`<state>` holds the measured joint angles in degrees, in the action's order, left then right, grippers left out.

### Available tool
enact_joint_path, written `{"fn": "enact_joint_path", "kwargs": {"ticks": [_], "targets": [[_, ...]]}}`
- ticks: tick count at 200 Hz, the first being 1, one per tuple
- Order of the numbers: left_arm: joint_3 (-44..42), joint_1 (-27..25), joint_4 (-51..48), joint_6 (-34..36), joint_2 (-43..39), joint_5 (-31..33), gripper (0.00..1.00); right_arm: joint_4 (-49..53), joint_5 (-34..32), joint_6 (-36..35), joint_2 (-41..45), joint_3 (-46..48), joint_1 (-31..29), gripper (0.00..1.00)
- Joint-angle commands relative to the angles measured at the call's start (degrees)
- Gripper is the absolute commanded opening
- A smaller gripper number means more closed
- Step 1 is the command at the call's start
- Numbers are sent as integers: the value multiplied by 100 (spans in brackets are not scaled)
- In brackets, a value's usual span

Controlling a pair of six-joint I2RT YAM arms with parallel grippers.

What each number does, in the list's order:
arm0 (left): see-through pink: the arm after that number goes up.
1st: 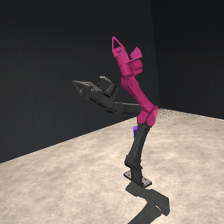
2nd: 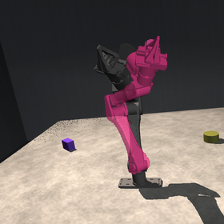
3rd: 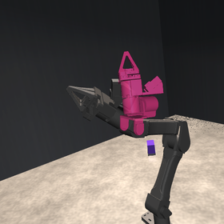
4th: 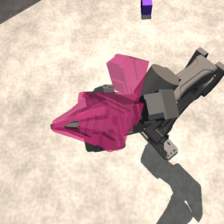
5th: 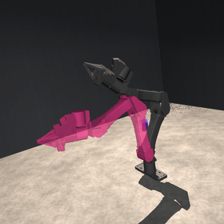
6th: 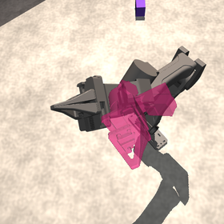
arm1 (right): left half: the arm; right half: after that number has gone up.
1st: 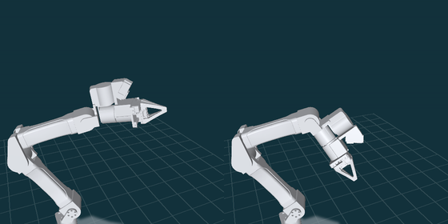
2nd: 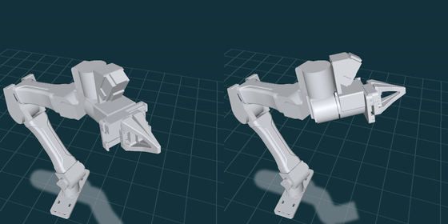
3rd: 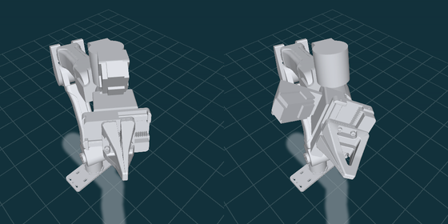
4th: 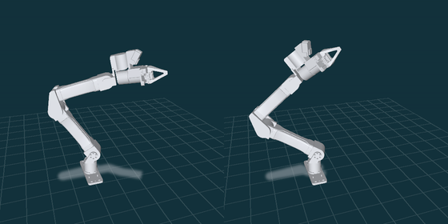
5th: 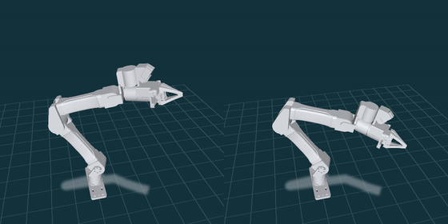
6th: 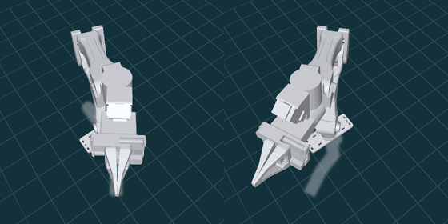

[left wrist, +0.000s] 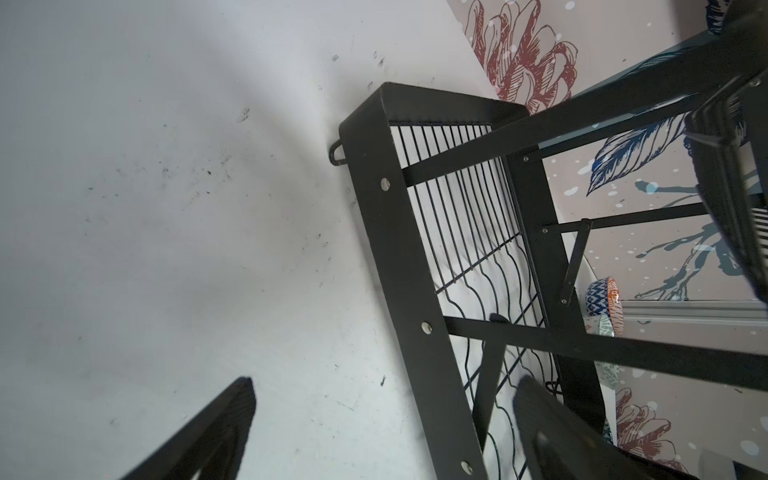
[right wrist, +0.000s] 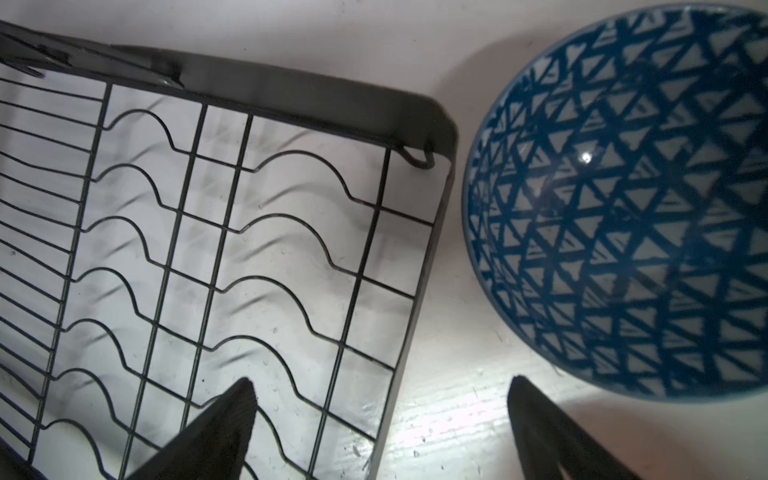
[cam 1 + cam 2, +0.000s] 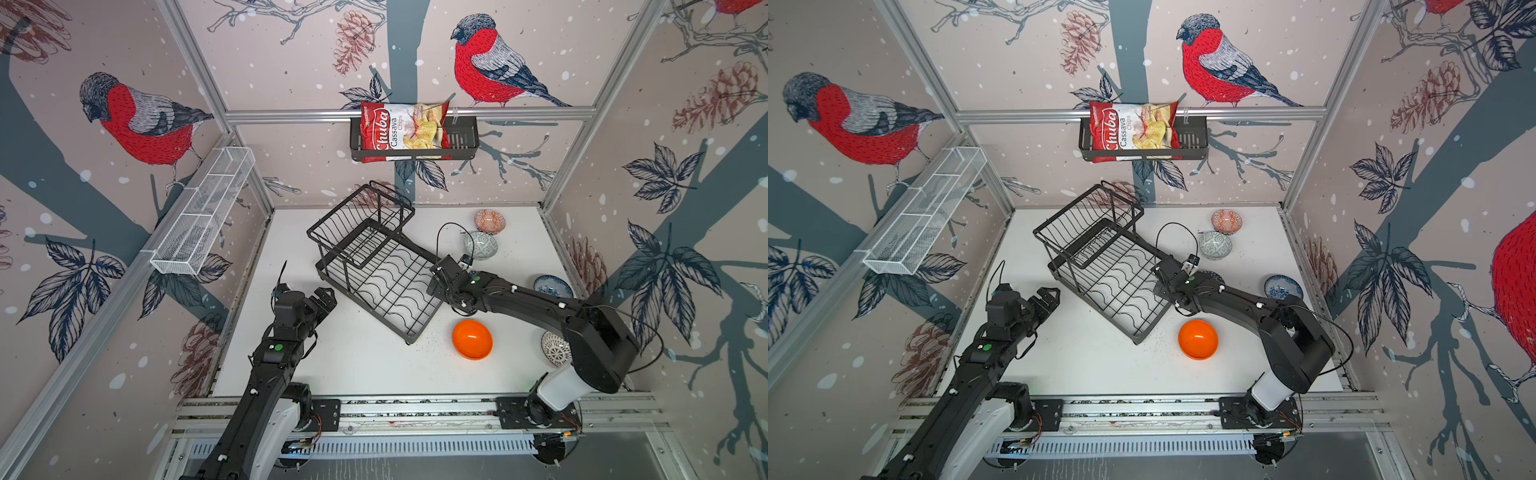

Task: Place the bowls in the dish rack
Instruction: 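Reach the right gripper to the dish rack's near corner while the left arm rises, then grip the rack edge with the right gripper and drag it farther from the robot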

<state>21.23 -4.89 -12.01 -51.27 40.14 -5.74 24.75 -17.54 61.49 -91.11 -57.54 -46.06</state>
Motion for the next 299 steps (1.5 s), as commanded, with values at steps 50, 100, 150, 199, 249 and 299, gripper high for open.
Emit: {"fn": "enact_joint_path", "kwargs": {"ticks": [50, 100, 150, 199, 249, 299], "targets": [[-90, -116, 268, -158, 142, -373, 97, -426, 216, 77, -231, 242, -174, 79], [-82, -126, 85, -16, 148, -380, 97, -433, 309, -290, -615, -103, -192, 57], [-181, -127, -23, -53, 31, -552, 97, -205, 307, -584, -1250, -825, -192, 36], [-229, -127, -106, 46, 45, -595, 97, -144, 130, -1264, -1785, -1584, -156, 20], [-204, -127, 28, 81, 123, -674, 97, -25, 55, -1919, -2258, -2257, 180, 13], [-233, -126, -12, 128, 171, -744, 97, 132, 285, -2194, -2916, -3216, 625, 8]]}}
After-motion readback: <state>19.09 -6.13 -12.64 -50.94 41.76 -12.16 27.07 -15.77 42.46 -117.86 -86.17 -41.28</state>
